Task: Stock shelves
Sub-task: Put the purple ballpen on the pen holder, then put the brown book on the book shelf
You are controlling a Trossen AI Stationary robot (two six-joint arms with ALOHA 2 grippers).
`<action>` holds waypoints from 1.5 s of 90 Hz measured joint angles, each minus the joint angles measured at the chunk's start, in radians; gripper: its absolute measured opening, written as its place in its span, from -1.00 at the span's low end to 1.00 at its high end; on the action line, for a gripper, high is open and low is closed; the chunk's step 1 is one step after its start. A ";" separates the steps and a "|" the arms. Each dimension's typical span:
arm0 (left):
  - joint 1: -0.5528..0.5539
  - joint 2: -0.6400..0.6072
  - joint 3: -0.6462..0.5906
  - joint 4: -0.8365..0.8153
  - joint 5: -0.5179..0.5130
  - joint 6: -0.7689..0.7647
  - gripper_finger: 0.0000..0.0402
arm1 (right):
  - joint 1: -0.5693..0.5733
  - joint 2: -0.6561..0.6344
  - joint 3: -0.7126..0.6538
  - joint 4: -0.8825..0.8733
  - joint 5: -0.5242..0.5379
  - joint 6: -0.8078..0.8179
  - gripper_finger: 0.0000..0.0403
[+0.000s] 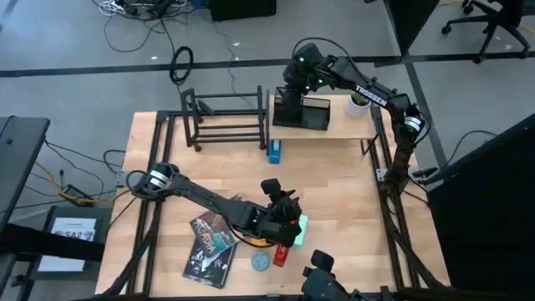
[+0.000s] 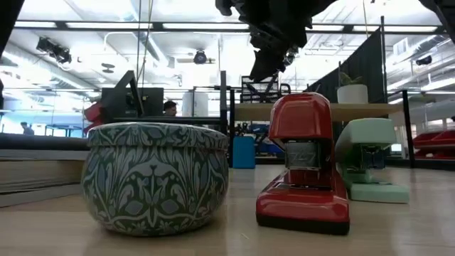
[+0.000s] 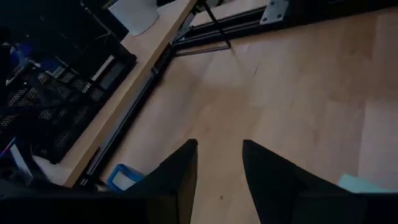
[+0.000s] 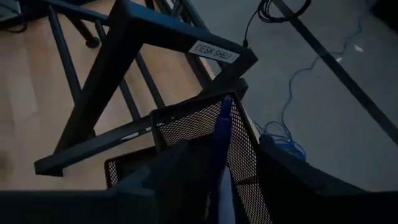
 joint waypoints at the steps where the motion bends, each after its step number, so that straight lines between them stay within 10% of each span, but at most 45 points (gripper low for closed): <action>1: 0.000 0.000 0.000 0.000 0.000 0.000 -0.45 | -0.001 0.000 0.000 0.000 0.001 0.000 -0.22; 44: -0.002 0.000 0.000 0.032 0.006 0.024 -0.45 | 0.002 -0.030 0.003 0.000 0.036 -0.024 -0.26; 83: -0.007 0.000 0.000 0.071 -0.020 0.056 -0.45 | 0.087 -0.406 -0.021 0.030 0.044 -0.110 -0.34; 106: -0.044 -0.002 0.065 0.060 -0.103 0.132 -0.45 | 0.422 -0.736 -0.389 0.157 0.081 0.052 -0.41; 135: -0.078 -0.005 0.223 -0.164 0.213 -0.074 -0.45 | 1.044 -0.962 -0.968 0.587 0.547 0.390 -0.53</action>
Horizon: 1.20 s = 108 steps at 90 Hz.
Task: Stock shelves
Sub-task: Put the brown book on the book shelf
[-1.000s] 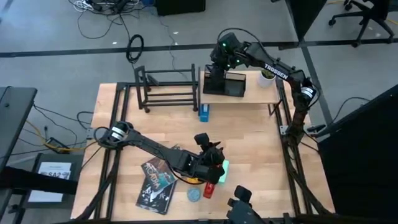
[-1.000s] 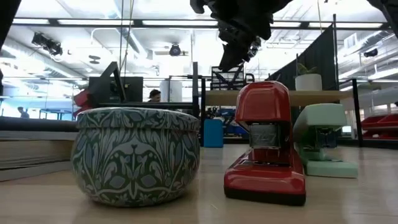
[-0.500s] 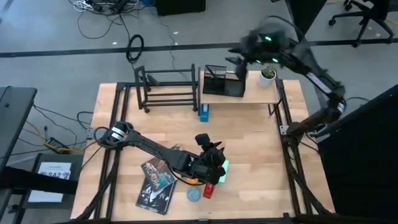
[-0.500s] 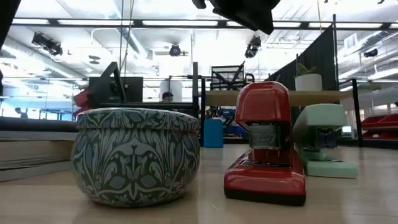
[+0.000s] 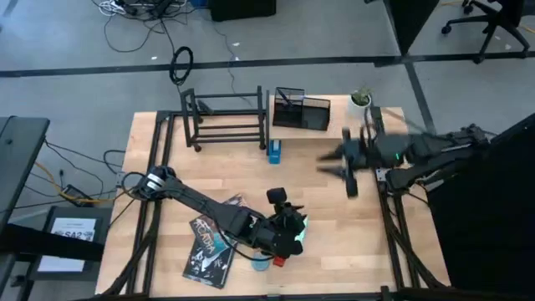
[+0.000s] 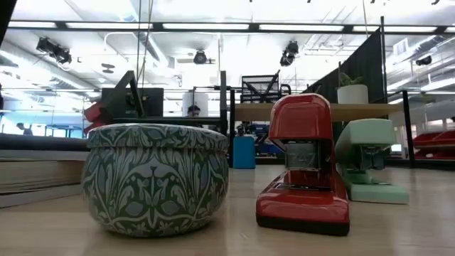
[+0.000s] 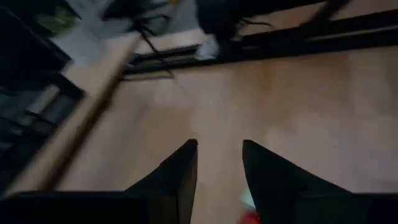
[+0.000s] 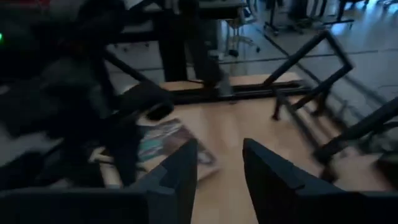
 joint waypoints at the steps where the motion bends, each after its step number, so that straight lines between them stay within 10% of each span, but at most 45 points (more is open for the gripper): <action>1: -0.002 0.000 0.005 -0.014 0.003 -0.015 -0.45 | 0.021 0.000 -0.014 0.015 0.019 0.012 -0.53; 40: -0.122 0.000 0.029 -0.161 0.399 -0.309 -0.45 | 0.527 0.296 -0.239 0.591 0.344 0.281 -0.57; 71: -0.162 0.004 -0.191 0.053 0.283 -0.561 -0.44 | 0.571 0.580 -0.239 0.743 0.466 0.513 -0.59; 108: -0.087 0.004 -0.365 0.232 0.605 -0.666 0.09 | 0.542 0.761 -0.239 0.920 0.461 0.604 -0.59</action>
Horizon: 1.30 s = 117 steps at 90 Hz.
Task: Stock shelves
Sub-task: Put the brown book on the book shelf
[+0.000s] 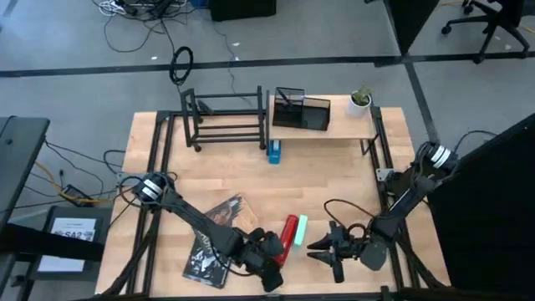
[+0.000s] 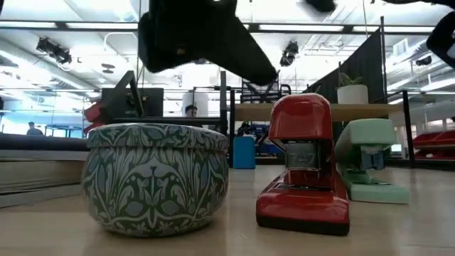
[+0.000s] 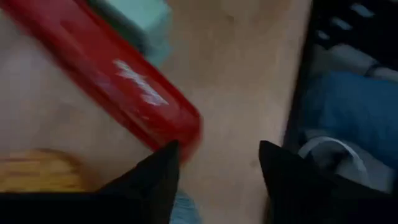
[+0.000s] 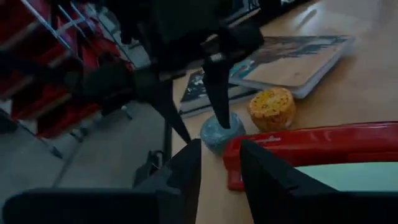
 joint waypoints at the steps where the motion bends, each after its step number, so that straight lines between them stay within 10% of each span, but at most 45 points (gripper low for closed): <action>1: 0.001 0.000 -0.002 0.003 0.002 0.000 0.11 | -0.001 0.002 0.000 0.005 -0.002 -0.003 -0.59; 39: 0.046 -0.005 0.009 -0.089 -0.073 -0.021 0.15 | -0.009 0.005 0.000 0.033 -0.044 -0.049 -0.60; 77: 0.095 -0.014 0.191 -1.080 0.005 0.068 -0.02 | -0.015 0.005 0.000 0.031 -0.051 -0.057 -0.60; 117: 0.271 -0.376 -0.277 -1.069 0.234 0.191 -0.02 | 0.000 0.006 0.000 0.026 -0.099 -0.055 -0.60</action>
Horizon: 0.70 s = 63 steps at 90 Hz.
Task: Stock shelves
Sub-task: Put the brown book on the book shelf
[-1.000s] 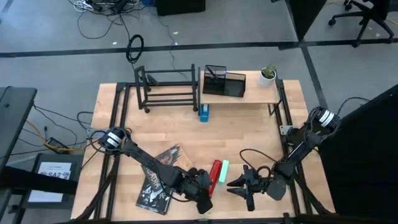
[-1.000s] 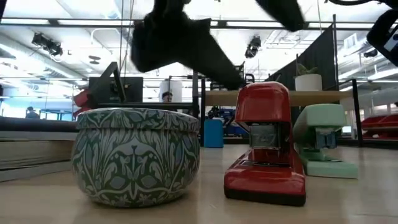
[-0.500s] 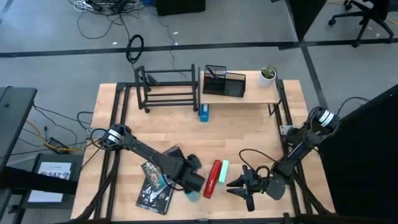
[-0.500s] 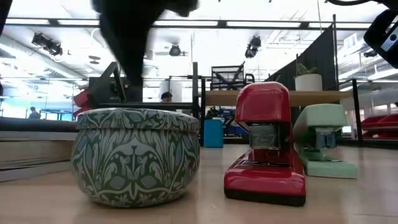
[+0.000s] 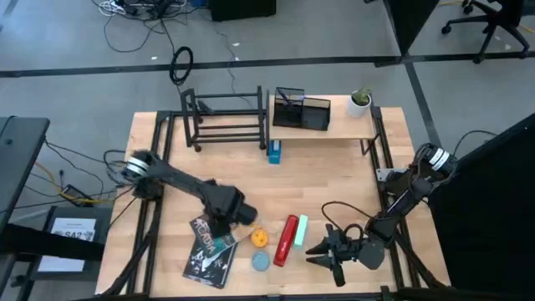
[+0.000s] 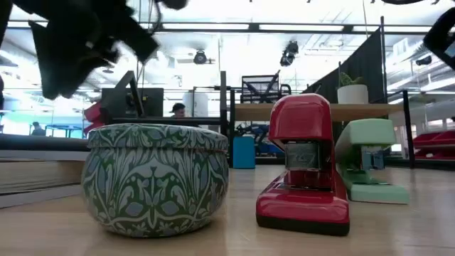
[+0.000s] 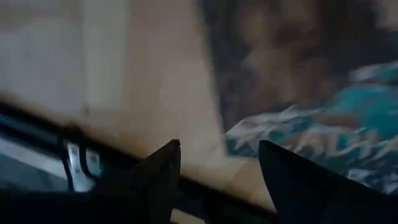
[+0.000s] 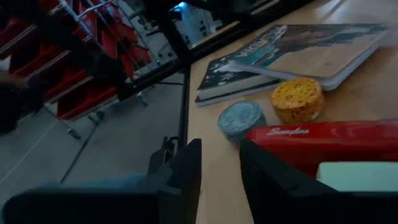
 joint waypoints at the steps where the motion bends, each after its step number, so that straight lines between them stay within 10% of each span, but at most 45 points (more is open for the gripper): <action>1: 0.004 -0.021 -0.018 0.011 0.000 -0.008 -0.02 | 0.000 0.000 0.000 -0.001 0.000 0.000 -0.60; 31: 0.040 -0.597 -0.590 0.536 -0.043 -0.398 0.00 | -0.001 0.000 0.000 -0.017 0.001 0.032 -0.60; 63: 0.035 -0.712 -1.060 1.249 0.150 -0.586 0.31 | -0.032 0.000 0.000 -0.022 0.000 0.053 -0.60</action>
